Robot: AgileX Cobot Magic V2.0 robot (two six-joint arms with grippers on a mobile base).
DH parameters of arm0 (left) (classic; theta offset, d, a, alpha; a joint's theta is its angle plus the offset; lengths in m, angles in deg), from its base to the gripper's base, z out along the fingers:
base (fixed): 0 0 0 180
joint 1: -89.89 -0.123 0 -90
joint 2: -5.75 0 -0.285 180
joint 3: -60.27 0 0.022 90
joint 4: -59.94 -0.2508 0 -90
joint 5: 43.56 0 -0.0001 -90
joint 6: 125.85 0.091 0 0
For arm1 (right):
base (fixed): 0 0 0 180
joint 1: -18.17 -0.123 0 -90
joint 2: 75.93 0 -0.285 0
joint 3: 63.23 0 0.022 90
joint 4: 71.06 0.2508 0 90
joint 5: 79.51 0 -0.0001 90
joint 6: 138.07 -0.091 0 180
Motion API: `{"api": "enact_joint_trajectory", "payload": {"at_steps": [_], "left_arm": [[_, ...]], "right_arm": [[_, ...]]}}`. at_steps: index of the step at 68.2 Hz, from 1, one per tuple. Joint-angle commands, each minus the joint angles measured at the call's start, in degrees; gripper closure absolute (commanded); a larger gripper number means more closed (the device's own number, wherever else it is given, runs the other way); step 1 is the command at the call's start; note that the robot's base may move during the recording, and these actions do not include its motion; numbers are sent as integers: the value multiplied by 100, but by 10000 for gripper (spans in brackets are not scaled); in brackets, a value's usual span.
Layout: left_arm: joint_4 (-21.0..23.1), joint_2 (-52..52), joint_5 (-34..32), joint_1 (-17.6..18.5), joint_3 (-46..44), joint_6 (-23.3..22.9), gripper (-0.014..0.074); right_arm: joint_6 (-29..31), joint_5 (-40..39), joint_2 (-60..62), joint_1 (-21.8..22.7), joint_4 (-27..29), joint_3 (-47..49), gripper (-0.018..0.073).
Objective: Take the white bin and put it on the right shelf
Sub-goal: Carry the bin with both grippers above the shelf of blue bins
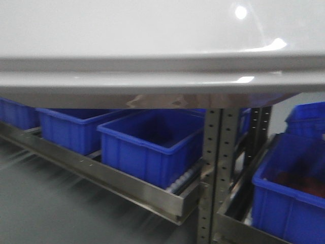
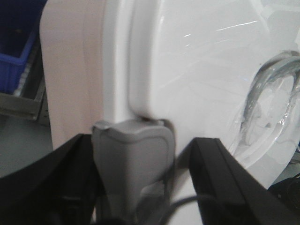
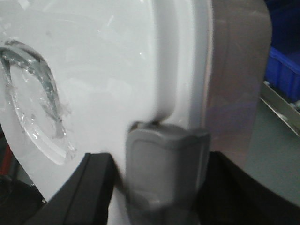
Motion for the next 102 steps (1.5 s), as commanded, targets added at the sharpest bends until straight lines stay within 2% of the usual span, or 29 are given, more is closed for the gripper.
{"api": "enact_joint_trajectory", "payload": {"at_steps": [1,102], "left_arm": [[1049,48,378,98,-182,77,336],[1049,48,378,98,-182,77,336]], "right_arm": [[42,686,21,-43,1119,180,220],[42,686,21,-43,1119,180,220]]}}
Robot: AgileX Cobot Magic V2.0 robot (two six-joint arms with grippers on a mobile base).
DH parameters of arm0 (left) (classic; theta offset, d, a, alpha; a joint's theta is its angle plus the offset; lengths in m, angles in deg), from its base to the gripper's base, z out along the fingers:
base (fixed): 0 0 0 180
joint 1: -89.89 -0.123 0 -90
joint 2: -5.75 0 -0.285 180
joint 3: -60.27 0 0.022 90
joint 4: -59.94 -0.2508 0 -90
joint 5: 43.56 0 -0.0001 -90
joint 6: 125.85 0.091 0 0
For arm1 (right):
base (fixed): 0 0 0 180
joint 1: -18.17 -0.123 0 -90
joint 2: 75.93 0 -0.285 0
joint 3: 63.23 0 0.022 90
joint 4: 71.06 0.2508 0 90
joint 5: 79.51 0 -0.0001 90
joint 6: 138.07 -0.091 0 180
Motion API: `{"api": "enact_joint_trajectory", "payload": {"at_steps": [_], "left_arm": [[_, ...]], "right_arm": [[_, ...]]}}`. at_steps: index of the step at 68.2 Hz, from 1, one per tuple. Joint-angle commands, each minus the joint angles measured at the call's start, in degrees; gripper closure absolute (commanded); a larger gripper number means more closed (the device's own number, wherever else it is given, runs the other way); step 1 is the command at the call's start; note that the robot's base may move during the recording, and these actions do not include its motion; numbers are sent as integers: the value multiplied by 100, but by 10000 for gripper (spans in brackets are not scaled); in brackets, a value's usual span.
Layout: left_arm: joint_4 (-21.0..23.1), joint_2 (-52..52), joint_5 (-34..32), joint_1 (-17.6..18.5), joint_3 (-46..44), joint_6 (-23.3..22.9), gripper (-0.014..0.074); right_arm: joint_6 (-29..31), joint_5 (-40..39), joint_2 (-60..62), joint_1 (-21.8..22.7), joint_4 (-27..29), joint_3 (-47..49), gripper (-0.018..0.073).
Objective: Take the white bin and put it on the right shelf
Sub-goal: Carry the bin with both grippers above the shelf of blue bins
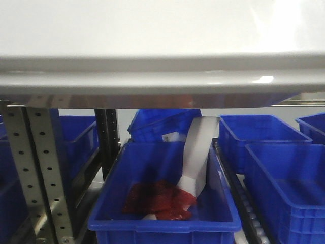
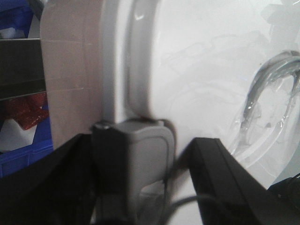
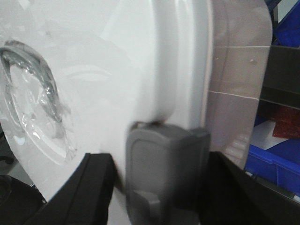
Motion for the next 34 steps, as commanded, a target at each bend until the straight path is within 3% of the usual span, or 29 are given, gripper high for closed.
{"api": "enact_joint_trajectory", "payload": {"at_steps": [1,34], "left_arm": [[1049,48,378,98,-182,77,336],[1049,48,378,98,-182,77,336]], "right_arm": [[42,686,21,-43,1119,180,220],[42,686,21,-43,1119,180,220]]}}
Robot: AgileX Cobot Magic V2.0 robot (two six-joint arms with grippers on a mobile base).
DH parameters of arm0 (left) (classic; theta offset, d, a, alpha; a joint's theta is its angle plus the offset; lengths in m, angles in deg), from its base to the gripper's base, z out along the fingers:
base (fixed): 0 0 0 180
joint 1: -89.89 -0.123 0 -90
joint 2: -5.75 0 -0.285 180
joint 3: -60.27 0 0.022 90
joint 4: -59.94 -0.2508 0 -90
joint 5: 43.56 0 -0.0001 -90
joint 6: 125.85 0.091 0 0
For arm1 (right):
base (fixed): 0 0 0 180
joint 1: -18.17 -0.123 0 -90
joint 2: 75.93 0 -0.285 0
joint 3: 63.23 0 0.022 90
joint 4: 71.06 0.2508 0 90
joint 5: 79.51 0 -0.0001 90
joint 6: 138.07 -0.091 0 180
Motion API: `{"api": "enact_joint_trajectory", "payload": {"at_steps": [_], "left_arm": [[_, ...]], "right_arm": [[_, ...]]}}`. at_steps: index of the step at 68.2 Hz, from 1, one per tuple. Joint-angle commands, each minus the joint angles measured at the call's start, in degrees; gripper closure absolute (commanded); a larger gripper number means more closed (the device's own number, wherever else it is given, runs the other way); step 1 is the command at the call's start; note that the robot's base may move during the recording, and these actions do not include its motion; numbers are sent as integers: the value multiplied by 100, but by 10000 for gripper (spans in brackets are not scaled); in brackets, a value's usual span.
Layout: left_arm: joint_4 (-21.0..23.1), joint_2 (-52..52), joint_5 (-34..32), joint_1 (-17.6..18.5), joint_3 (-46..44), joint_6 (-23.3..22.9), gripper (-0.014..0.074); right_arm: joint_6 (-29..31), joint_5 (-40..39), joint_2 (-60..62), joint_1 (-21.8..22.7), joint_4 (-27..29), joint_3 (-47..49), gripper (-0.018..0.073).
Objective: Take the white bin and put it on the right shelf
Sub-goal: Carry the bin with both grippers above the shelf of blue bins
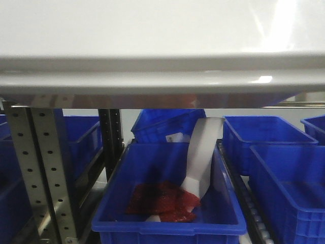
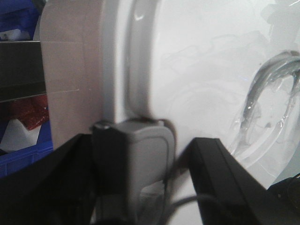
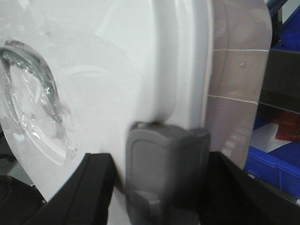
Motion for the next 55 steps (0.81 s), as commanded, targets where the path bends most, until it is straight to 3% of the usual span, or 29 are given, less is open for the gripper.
{"api": "enact_joint_trajectory", "payload": {"at_steps": [1,55], "left_arm": [[1049,48,378,98,-182,77,336],[1049,48,378,98,-182,77,336]], "right_arm": [[42,686,21,-43,1119,180,220],[42,686,21,-43,1119,180,220]]}}
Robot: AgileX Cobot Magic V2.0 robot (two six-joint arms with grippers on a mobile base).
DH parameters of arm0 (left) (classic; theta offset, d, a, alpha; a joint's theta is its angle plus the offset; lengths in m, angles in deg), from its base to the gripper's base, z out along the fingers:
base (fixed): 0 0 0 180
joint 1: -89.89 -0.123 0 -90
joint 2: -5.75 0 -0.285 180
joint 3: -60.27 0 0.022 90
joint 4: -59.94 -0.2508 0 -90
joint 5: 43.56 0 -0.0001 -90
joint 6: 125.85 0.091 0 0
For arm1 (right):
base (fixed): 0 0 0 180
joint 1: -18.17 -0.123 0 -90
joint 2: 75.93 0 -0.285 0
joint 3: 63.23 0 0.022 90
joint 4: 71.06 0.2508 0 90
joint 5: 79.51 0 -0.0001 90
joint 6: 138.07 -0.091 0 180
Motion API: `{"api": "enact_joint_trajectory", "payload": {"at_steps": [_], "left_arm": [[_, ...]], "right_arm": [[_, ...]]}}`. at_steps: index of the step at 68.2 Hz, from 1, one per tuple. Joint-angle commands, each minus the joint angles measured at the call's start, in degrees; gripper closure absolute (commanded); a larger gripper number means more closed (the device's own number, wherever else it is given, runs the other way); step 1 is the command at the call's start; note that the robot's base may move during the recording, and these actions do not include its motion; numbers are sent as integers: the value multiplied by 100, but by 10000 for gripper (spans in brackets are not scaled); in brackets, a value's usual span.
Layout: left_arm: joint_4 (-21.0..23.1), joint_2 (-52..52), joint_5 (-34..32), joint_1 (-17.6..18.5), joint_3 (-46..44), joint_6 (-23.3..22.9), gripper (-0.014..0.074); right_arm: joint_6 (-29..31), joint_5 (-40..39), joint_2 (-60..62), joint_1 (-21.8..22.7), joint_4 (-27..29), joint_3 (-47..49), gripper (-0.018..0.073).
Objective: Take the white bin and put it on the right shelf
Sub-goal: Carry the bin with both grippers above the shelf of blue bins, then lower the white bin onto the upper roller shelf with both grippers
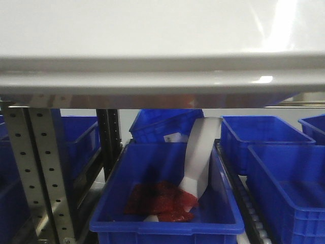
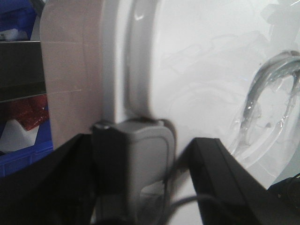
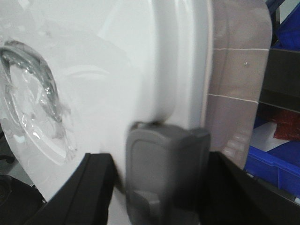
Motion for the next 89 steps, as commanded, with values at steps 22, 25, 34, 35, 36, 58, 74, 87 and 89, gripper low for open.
{"api": "enact_joint_trajectory", "payload": {"at_steps": [22,25,34,35,36,58,74,87,89], "left_arm": [[1049,48,378,98,-182,77,336],[1049,48,378,98,-182,77,336],[1049,48,378,98,-182,77,336],[1049,48,378,98,-182,77,336],[1049,48,378,98,-182,77,336],[1072,48,322,98,-182,77,336],[1277,36,199,98,-182,77,336],[1447,-97,9,98,-212,77,335],[1467,-132,9,98,-245,77,335]], "right_arm": [[42,686,21,-43,1119,180,220],[42,686,21,-43,1119,180,220],[42,686,21,-43,1119,180,220],[42,686,21,-43,1119,180,220],[42,686,21,-43,1119,180,220],[42,662,21,-43,1132,180,220],[42,235,21,-43,1401,180,220],[42,158,-133,-43,1877,203,220],[42,163,-202,-43,1917,236,220]]}}
